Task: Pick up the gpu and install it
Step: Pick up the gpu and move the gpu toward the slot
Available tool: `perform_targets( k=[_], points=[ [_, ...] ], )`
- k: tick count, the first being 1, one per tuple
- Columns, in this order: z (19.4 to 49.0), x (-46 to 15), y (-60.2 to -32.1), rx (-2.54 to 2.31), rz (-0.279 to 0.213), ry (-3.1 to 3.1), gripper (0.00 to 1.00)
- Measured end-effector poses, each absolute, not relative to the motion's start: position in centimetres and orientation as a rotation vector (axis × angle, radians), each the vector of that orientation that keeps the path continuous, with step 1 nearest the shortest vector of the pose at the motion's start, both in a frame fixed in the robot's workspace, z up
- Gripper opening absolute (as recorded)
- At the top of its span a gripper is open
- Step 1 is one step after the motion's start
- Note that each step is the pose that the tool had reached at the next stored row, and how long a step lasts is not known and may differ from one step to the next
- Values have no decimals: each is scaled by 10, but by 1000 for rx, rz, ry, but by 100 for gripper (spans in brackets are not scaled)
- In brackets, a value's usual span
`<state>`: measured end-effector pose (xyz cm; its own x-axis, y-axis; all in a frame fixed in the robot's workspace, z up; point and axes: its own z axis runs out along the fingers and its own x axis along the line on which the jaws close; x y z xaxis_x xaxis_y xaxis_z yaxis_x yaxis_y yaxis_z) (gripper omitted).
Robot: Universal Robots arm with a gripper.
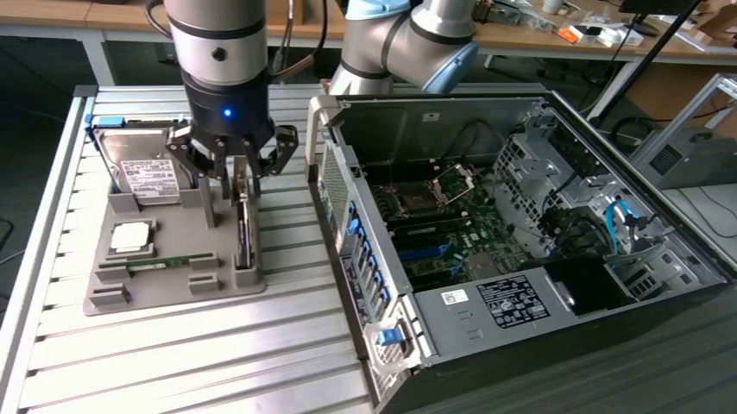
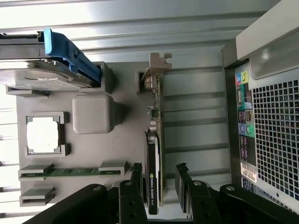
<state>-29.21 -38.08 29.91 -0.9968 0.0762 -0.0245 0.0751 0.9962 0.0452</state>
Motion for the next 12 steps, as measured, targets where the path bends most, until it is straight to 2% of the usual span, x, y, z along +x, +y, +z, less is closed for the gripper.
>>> perform_targets(
  k=[12],
  points=[
    [281, -292, -378, 118, 69, 3113, 42]
  ],
)
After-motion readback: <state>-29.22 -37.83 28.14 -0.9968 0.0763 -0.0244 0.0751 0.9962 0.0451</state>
